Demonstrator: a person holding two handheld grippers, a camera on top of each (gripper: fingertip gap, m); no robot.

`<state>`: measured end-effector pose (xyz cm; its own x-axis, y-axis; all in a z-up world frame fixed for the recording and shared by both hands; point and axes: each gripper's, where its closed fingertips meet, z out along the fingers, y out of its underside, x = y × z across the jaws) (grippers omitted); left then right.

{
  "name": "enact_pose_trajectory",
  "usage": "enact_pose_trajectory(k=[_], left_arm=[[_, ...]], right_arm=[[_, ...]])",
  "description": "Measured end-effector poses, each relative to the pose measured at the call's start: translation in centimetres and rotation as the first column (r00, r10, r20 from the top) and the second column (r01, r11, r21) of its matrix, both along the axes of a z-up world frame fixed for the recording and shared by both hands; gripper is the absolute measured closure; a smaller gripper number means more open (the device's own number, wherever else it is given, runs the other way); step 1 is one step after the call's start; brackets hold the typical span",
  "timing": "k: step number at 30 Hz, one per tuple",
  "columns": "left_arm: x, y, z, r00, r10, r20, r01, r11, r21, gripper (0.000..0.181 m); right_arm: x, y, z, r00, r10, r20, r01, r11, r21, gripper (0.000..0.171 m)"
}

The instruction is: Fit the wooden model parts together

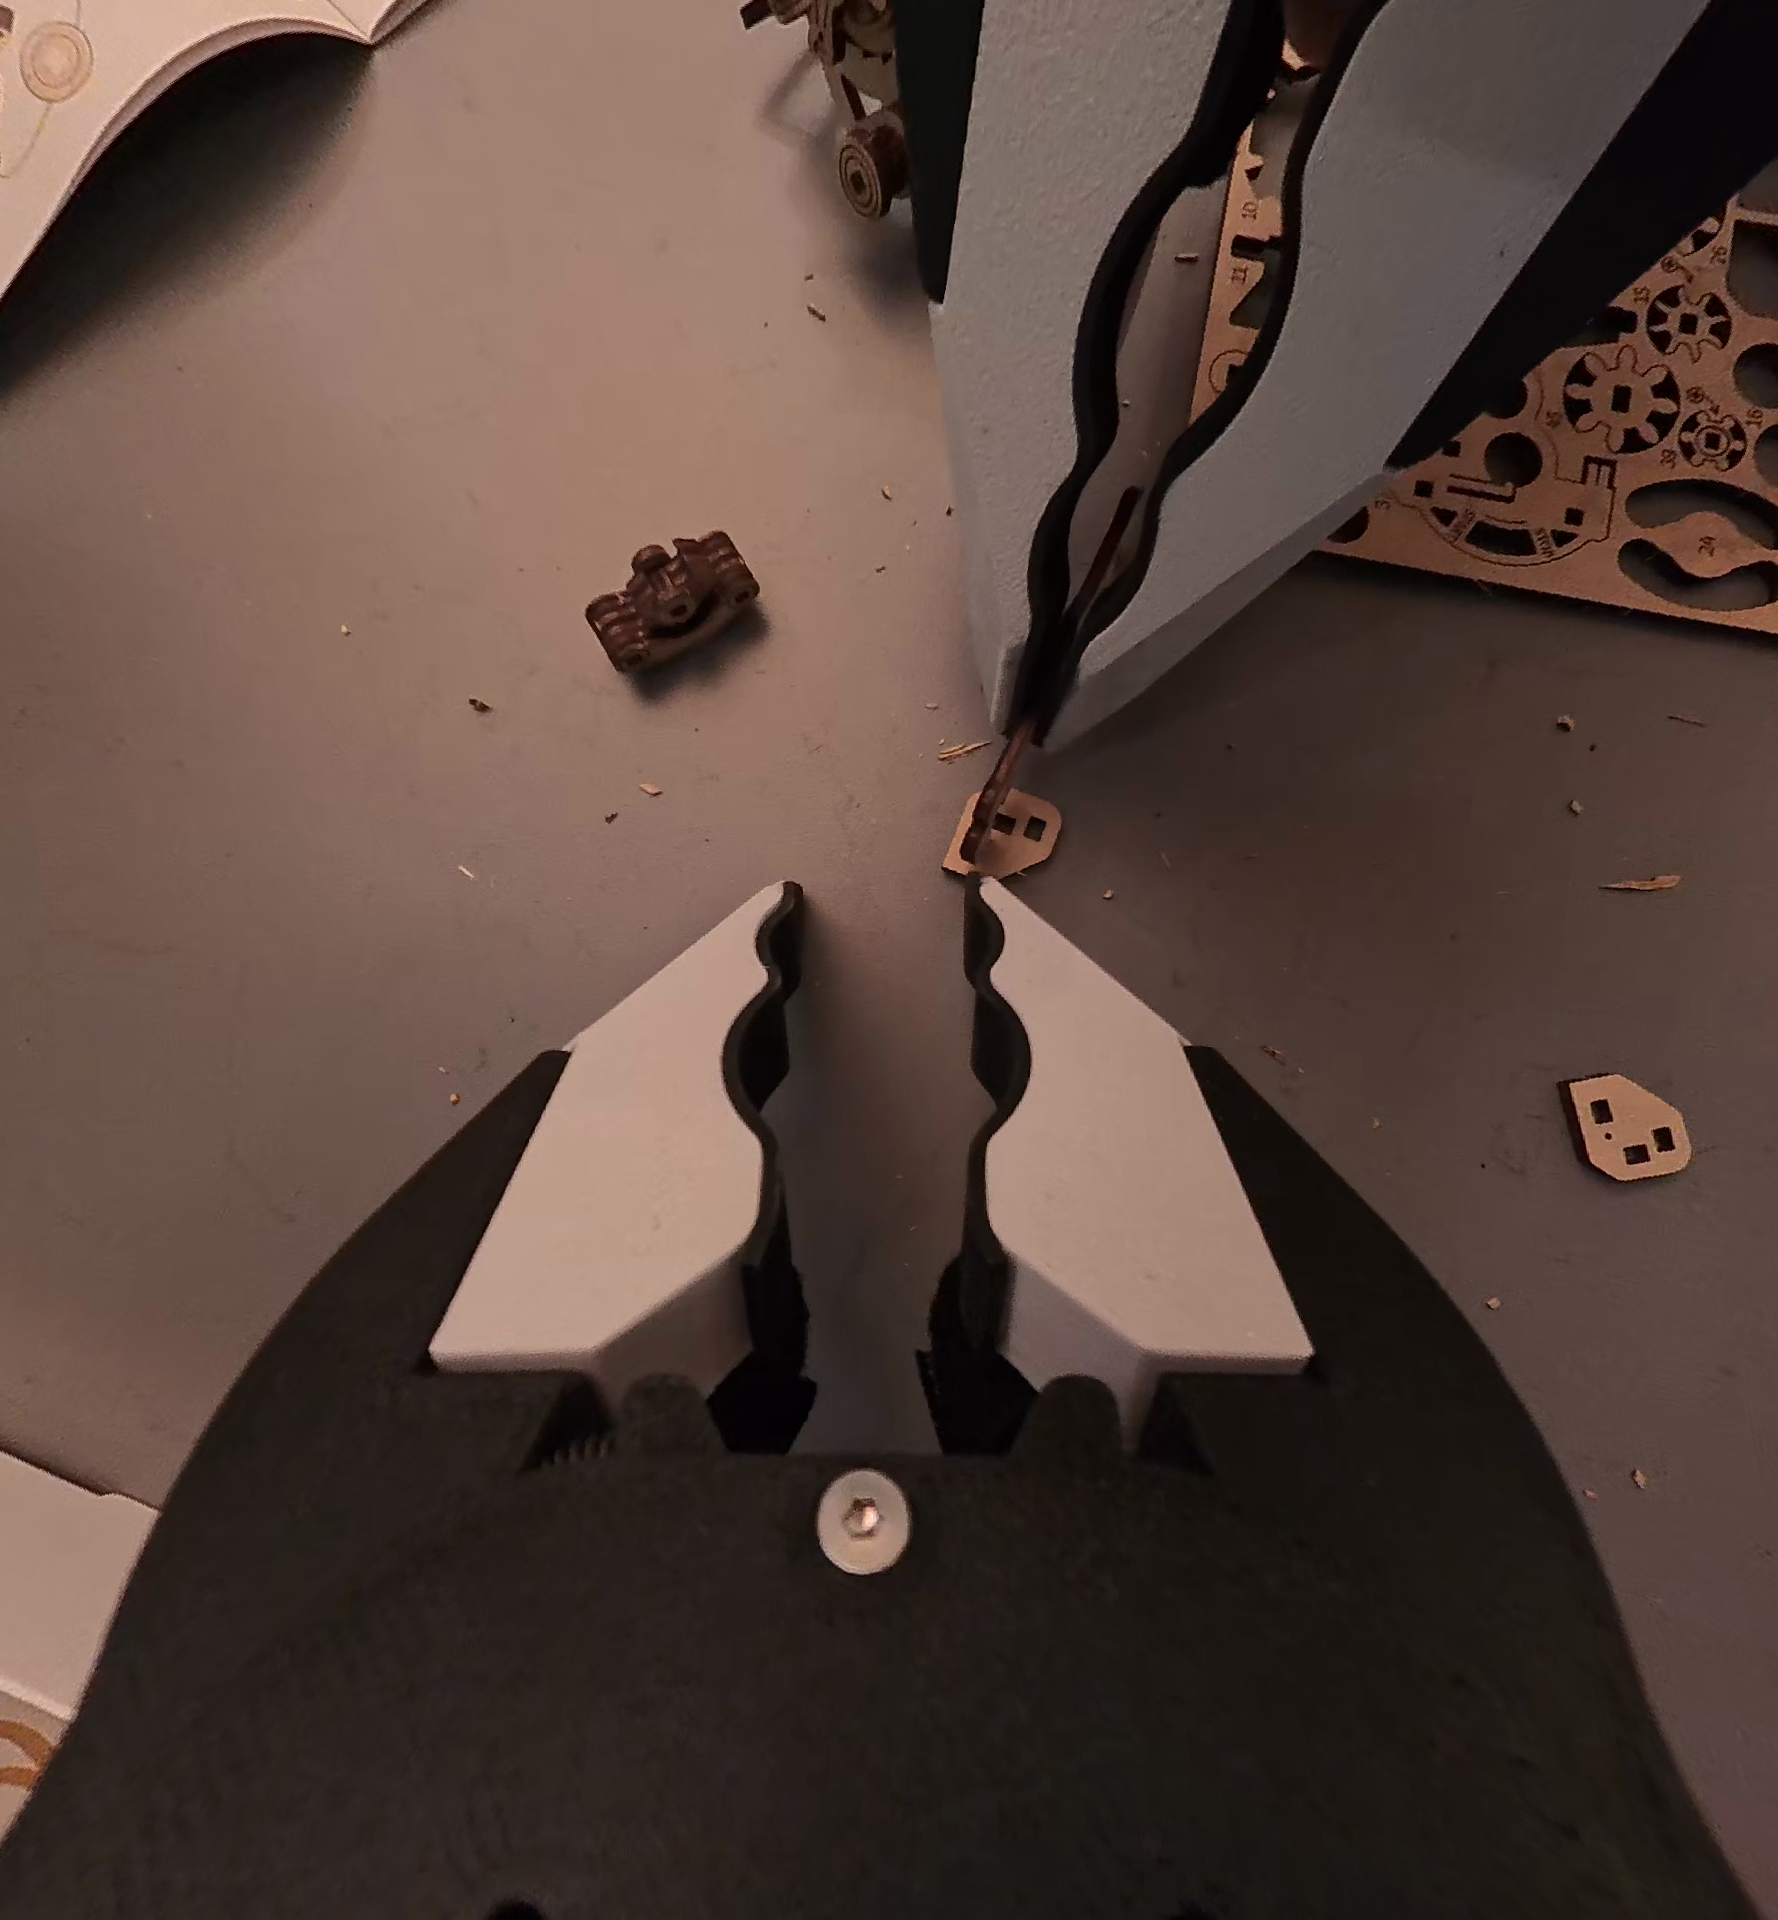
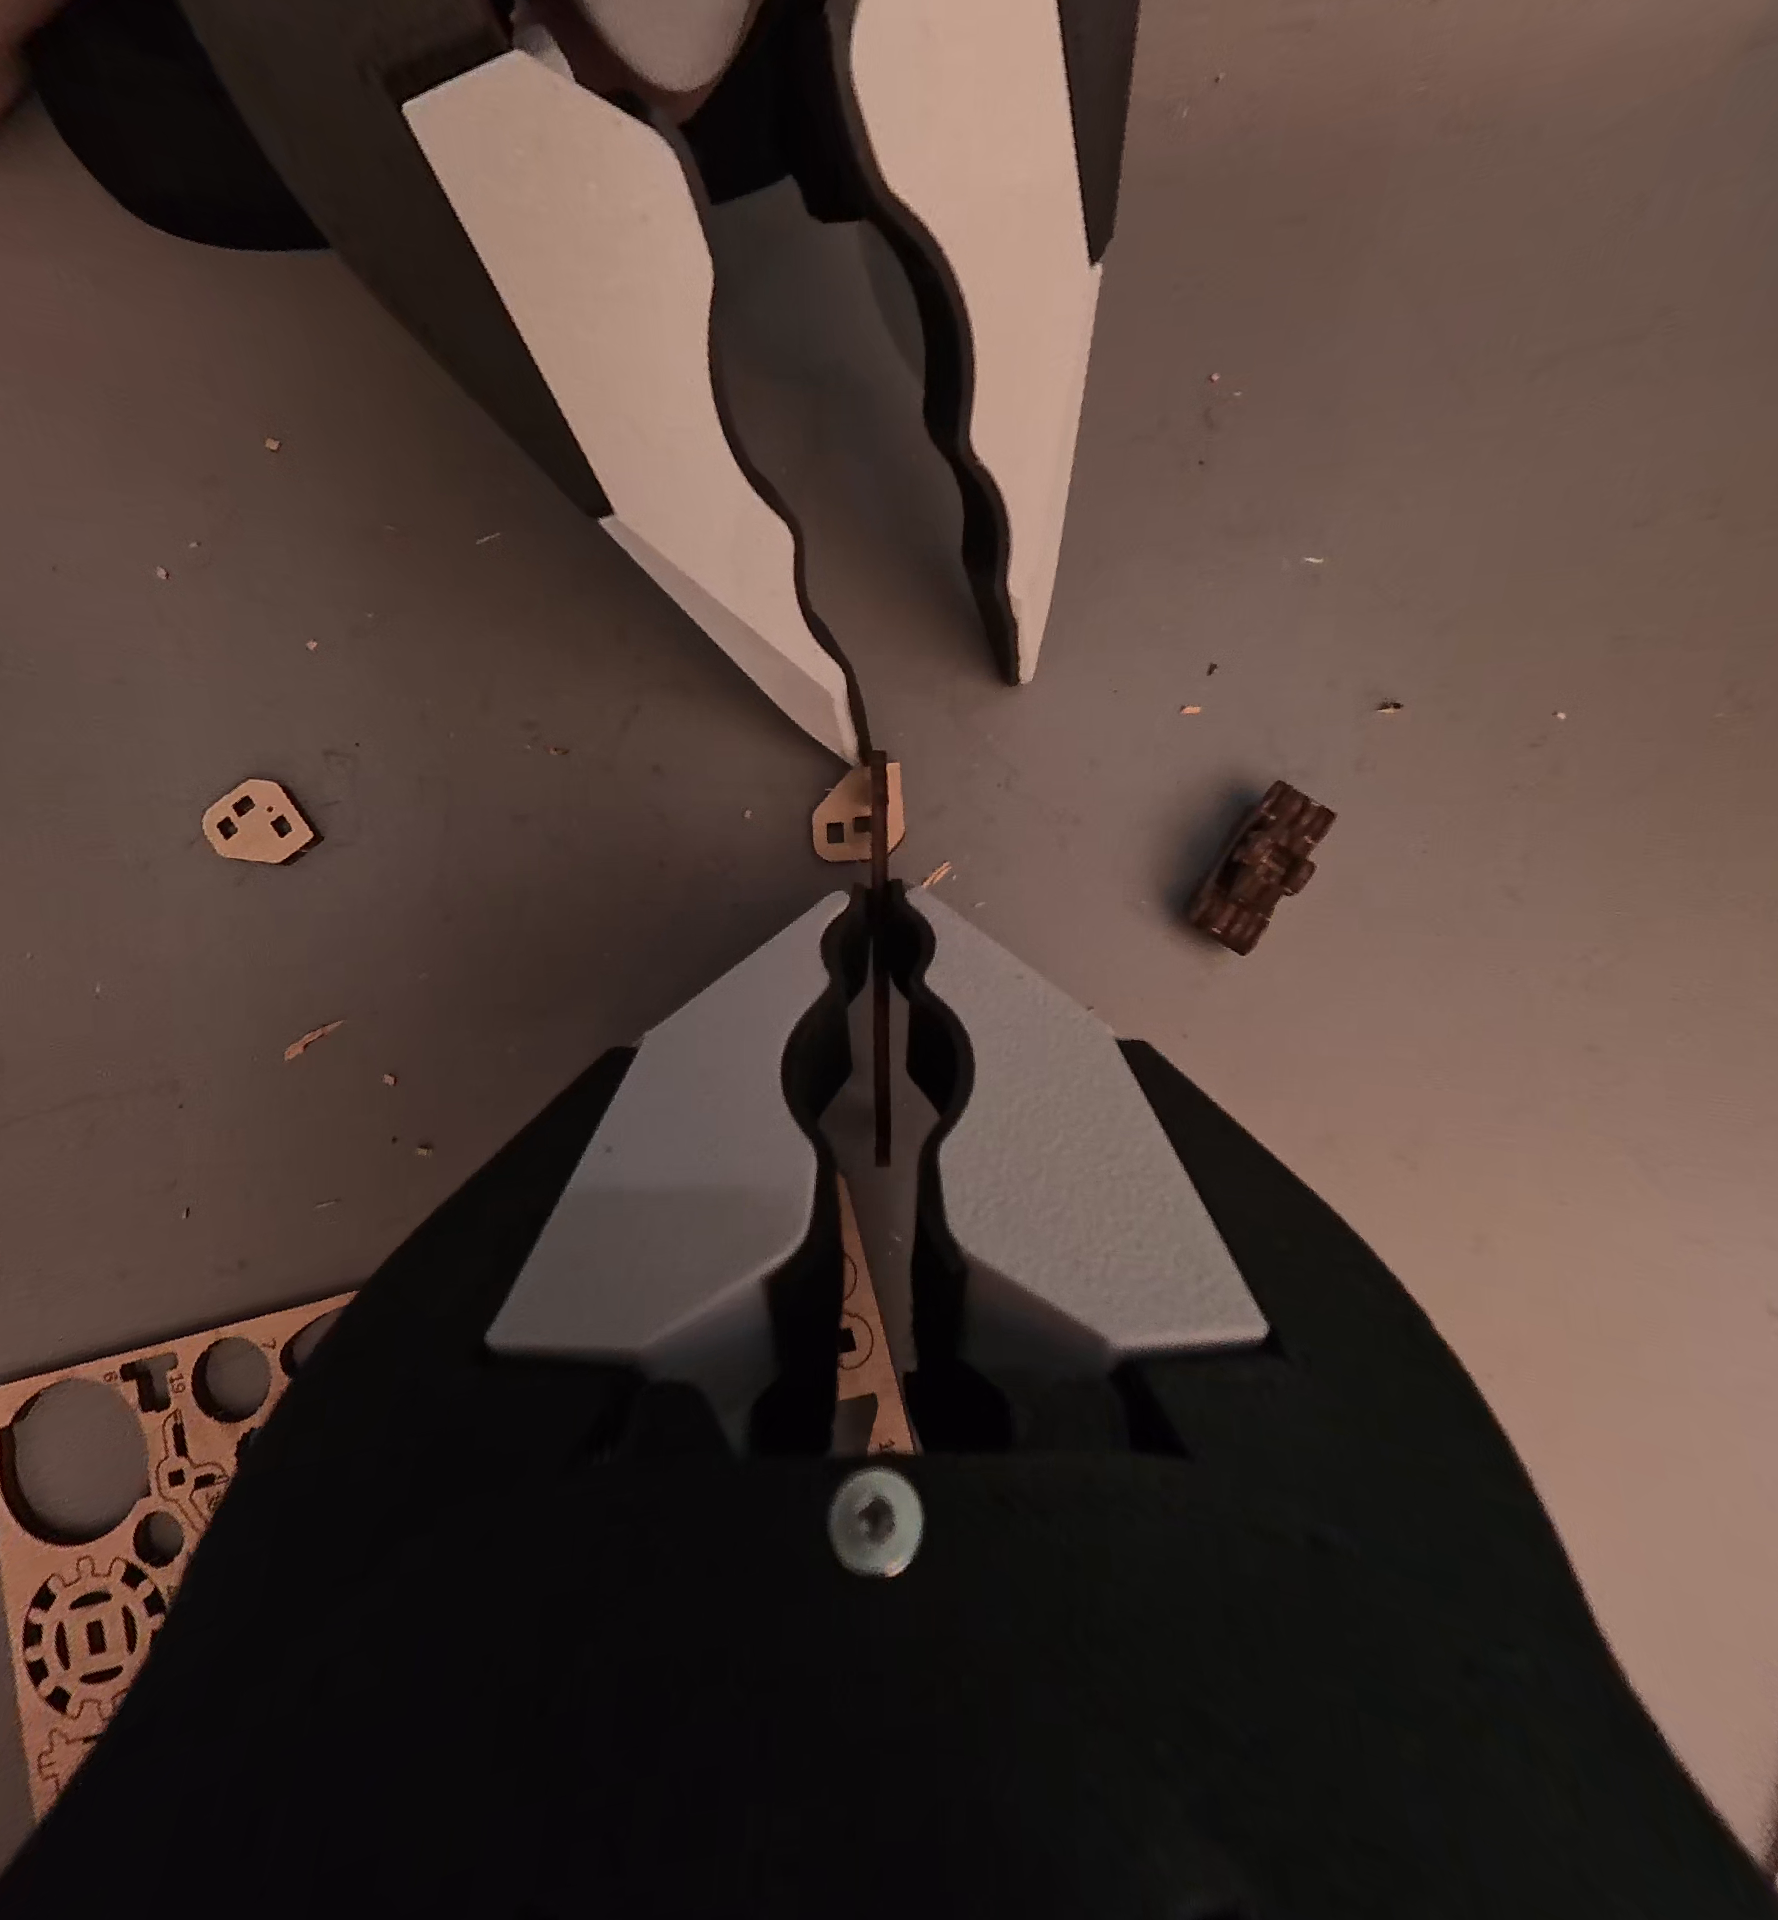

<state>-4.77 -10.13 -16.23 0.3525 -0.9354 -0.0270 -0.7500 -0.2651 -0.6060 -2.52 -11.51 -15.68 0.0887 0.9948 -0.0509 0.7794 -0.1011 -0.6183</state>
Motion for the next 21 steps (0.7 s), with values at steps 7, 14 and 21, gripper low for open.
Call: enact_pose_trajectory(k=[7, 14, 21], left_arm=[[-0.04, -0.10, -0.01, 1.000, -0.002, -0.013, 0.003, 1.000, 0.007, 0.151], [-0.02, -0.11, 0.04, 1.000, 0.004, 0.007, -0.004, 1.000, -0.015, 0.151], [0.00, -0.12, 0.00, 1.000, -0.001, 0.000, 0.001, 1.000, -0.005, 0.151]], right_arm=[[0.01, -0.04, -0.04, 1.000, -0.005, 0.007, 0.005, 1.000, 0.003, 0.170], [0.16, -0.27, -0.68, 0.998, 0.013, 0.056, -0.016, 0.999, 0.045, 0.171], [0.13, -0.33, -0.67, 0.999, 0.021, 0.048, -0.023, 0.999, 0.038, 0.171]])
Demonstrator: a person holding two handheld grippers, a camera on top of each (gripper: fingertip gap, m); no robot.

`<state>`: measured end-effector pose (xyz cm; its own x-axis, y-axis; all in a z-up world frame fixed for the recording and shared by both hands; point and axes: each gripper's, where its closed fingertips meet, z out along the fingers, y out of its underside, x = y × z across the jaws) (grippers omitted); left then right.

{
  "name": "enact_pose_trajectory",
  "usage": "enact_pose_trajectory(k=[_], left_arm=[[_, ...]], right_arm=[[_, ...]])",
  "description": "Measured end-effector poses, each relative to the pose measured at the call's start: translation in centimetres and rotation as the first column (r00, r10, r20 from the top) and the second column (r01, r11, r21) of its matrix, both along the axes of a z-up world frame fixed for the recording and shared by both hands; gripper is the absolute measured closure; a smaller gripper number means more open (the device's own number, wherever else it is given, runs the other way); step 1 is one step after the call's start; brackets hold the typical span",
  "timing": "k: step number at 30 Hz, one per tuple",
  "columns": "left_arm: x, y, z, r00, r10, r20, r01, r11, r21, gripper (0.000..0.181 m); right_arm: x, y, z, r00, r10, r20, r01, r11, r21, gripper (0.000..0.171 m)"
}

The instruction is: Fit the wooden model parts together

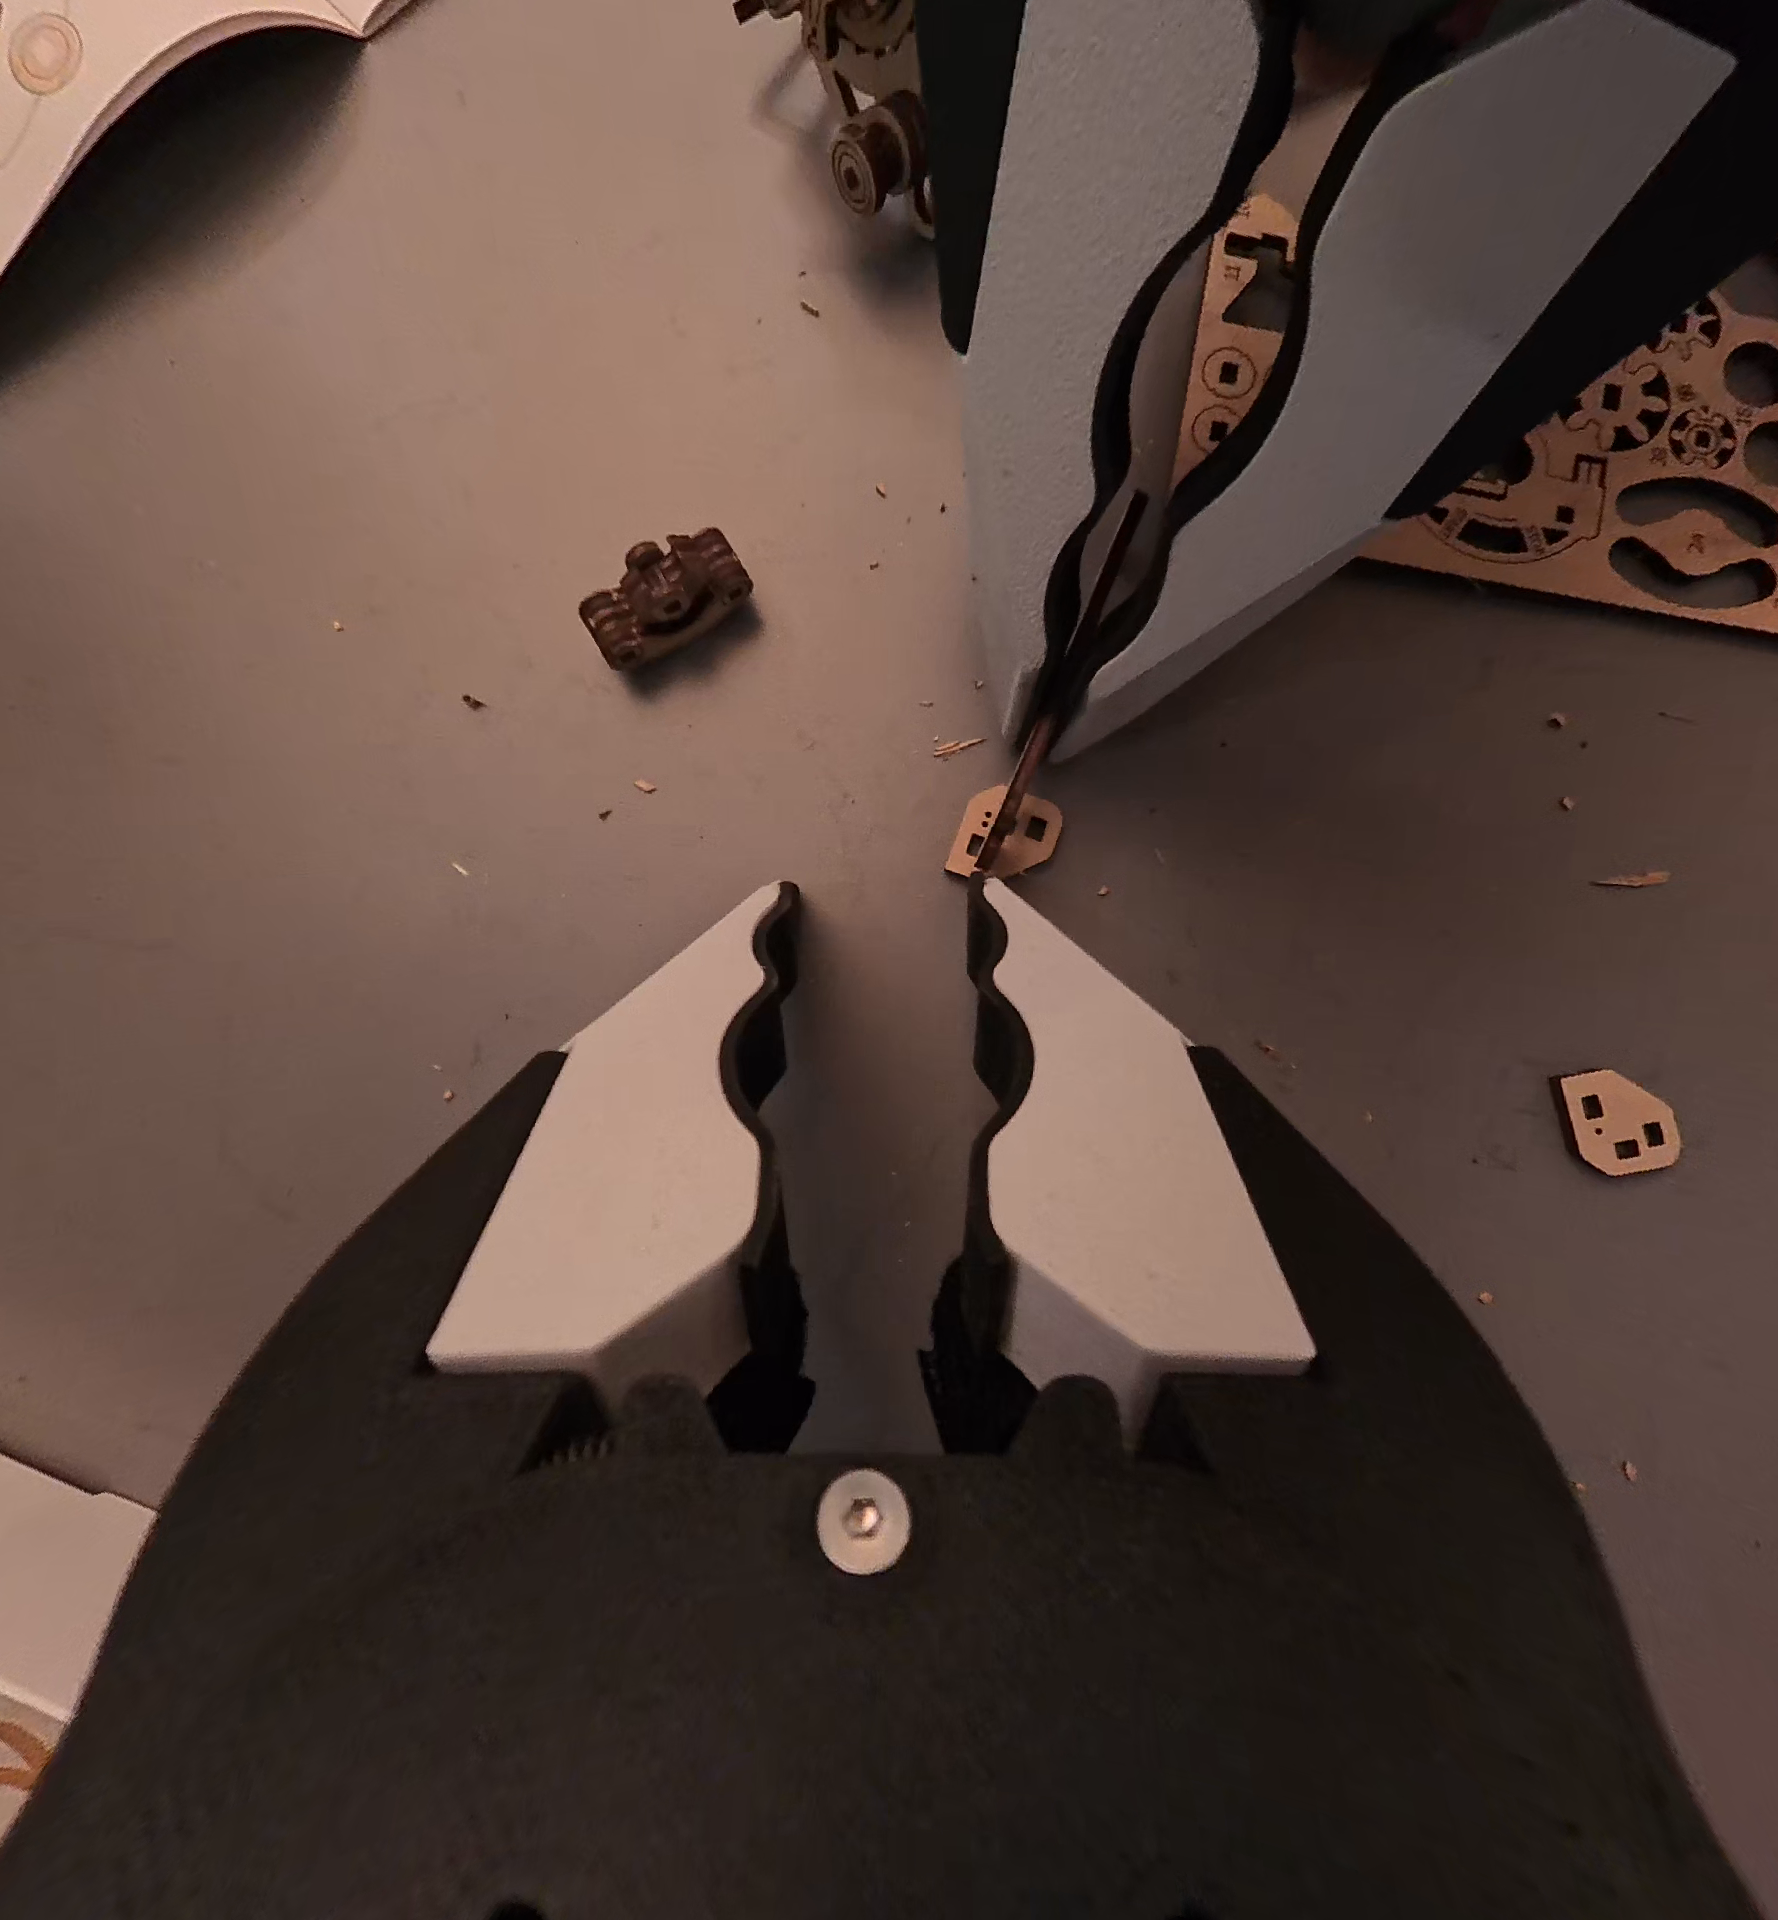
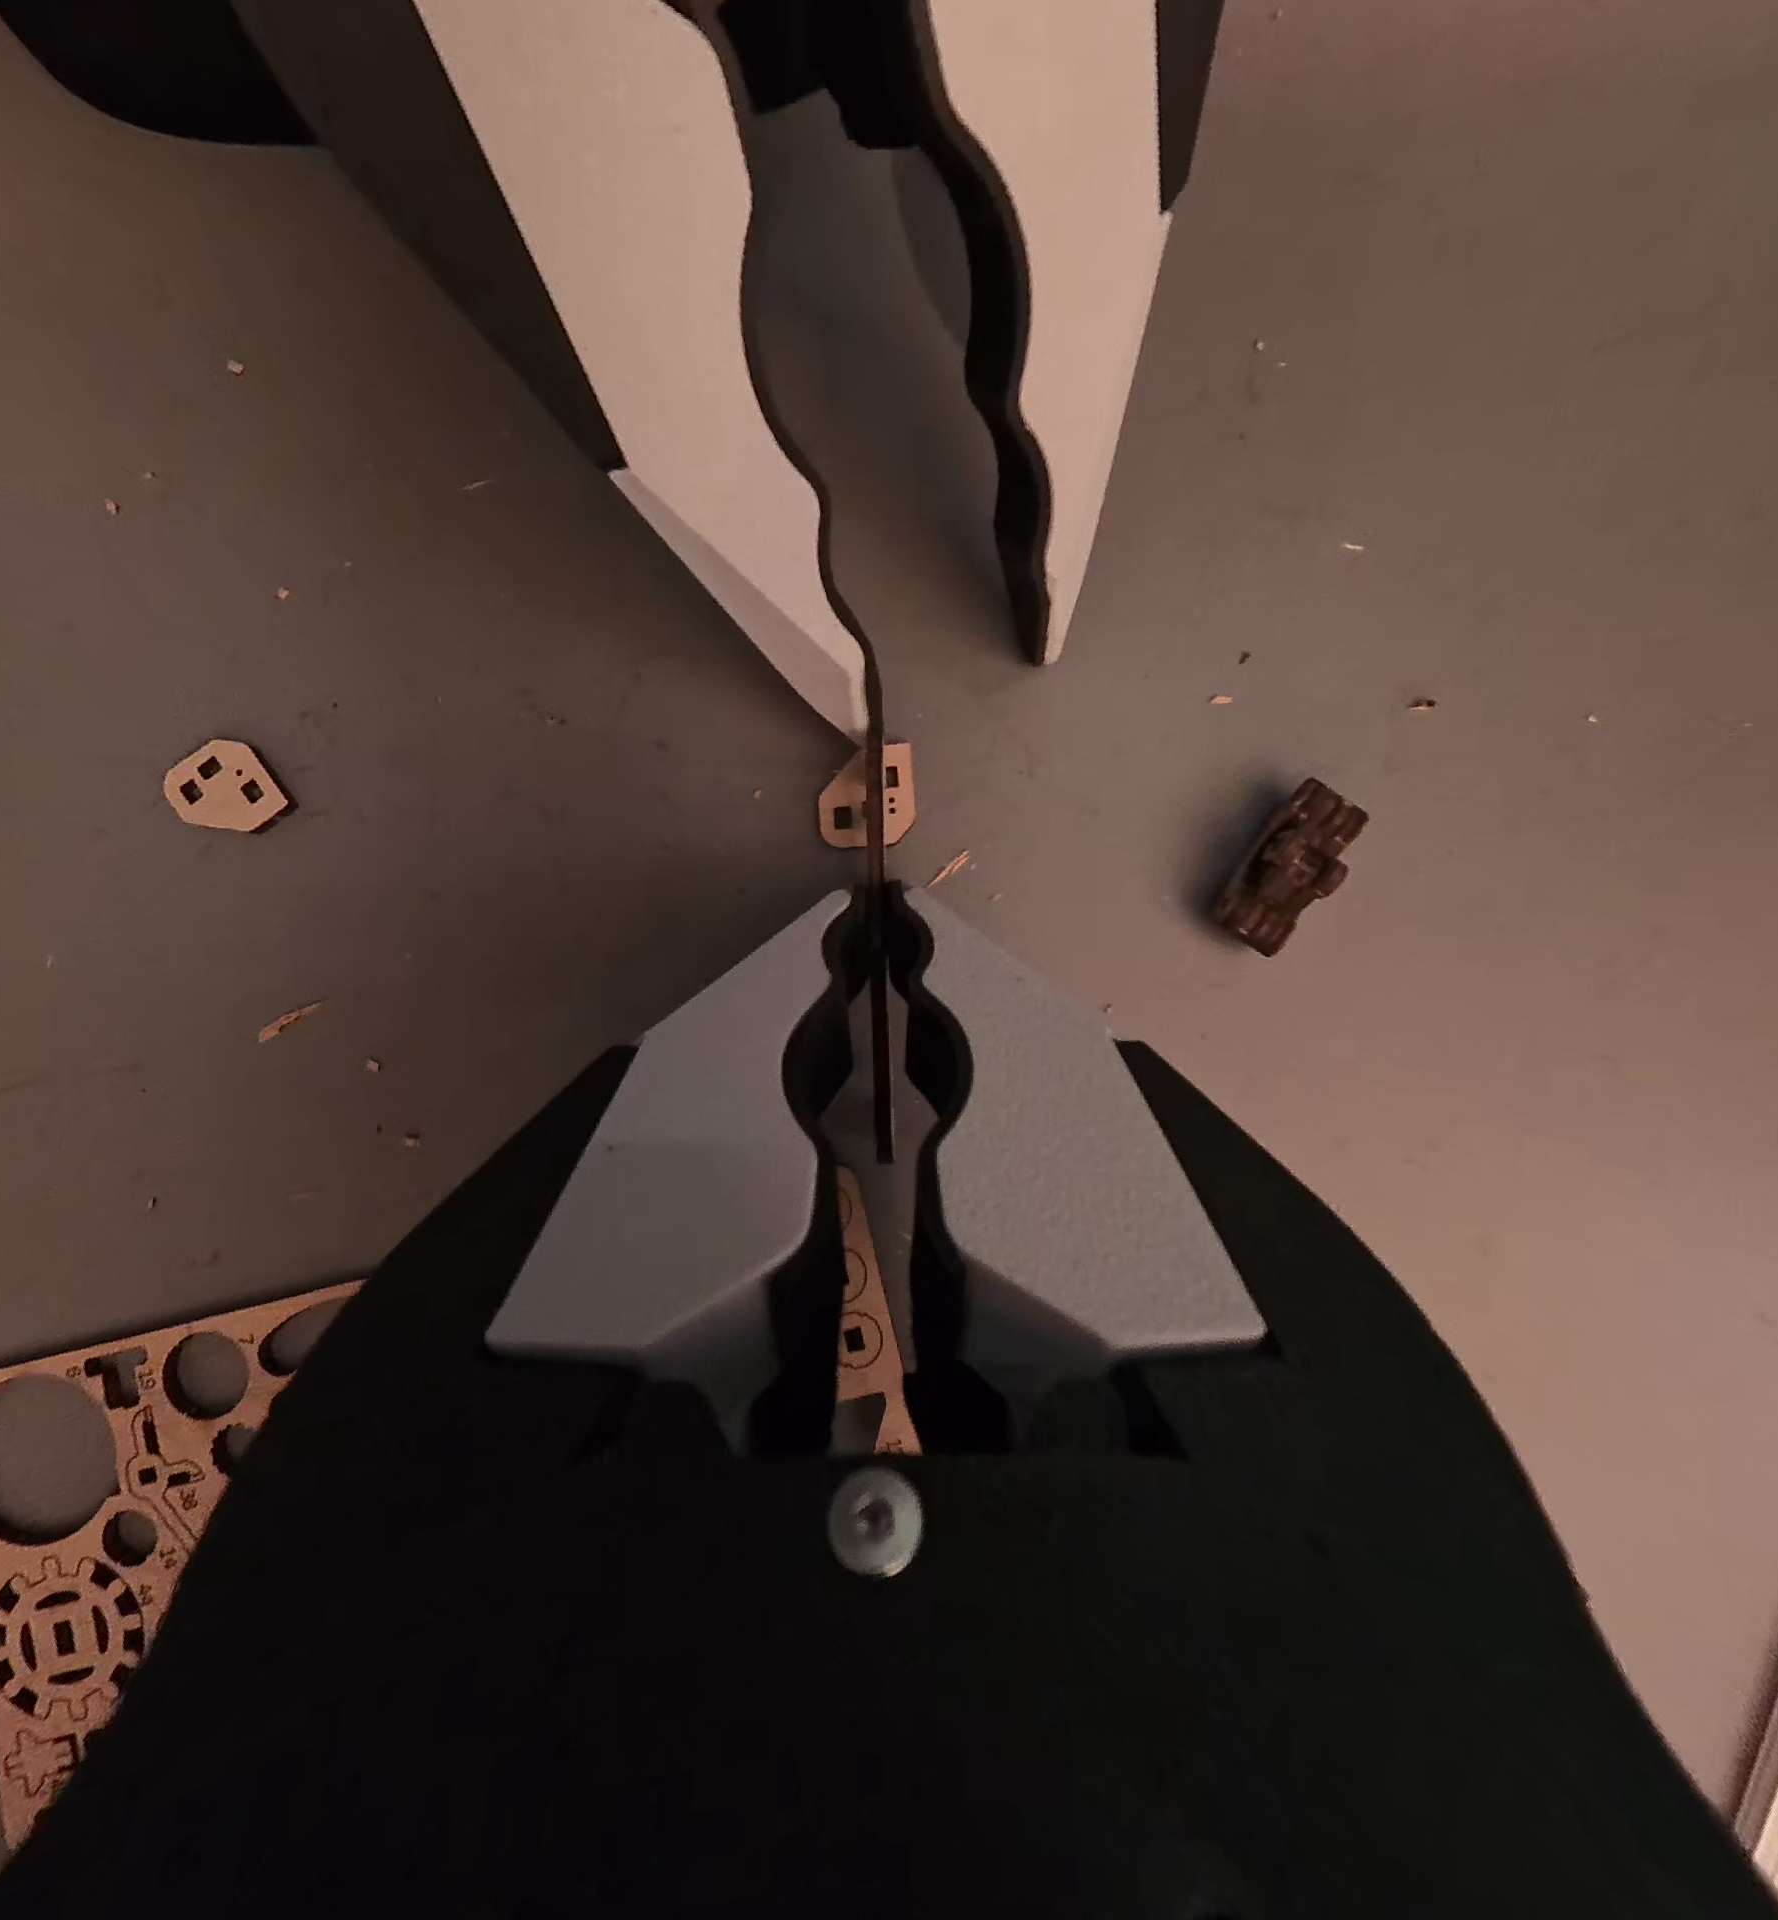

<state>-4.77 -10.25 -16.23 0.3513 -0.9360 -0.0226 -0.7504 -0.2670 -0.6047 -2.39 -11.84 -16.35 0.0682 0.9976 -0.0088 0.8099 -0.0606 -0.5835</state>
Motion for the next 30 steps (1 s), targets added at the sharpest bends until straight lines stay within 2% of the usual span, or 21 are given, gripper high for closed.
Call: enact_pose_trajectory(k=[9, 16, 20, 23, 27, 30], left_arm=[[0.0, -0.2, 0.1, 1.000, -0.003, 0.013, 0.003, 1.000, -0.019, 0.151], [0.3, -0.1, 1.0, 0.996, 0.015, 0.086, -0.011, 0.999, -0.050, 0.153], [0.8, -0.1, 2.4, 0.984, 0.009, 0.178, 0.001, 0.998, -0.057, 0.153], [1.3, -0.1, 3.1, 0.976, -0.021, 0.215, 0.027, 0.999, -0.023, 0.151], [1.7, -0.5, 3.0, 0.979, -0.098, 0.176, 0.087, 0.994, 0.072, 0.150], [2.0, -1.3, 2.5, 0.977, -0.164, 0.133, 0.151, 0.984, 0.099, 0.159]], right_arm=[[0.0, 0.2, 0.4, 1.000, -0.003, -0.025, 0.003, 1.000, -0.001, 0.171], [-0.1, 0.9, 1.1, 0.997, -0.028, -0.068, 0.027, 1.000, -0.005, 0.171], [0.0, 1.3, 1.3, 0.996, -0.042, -0.085, 0.041, 0.999, -0.014, 0.171], [0.1, 1.4, 1.4, 0.995, -0.041, -0.096, 0.039, 0.999, -0.015, 0.171], [-0.1, 1.1, 1.5, 0.995, -0.013, -0.101, 0.013, 1.000, -0.006, 0.171], [-0.3, 0.7, 1.6, 0.994, 0.026, -0.105, -0.024, 1.000, 0.016, 0.171]])
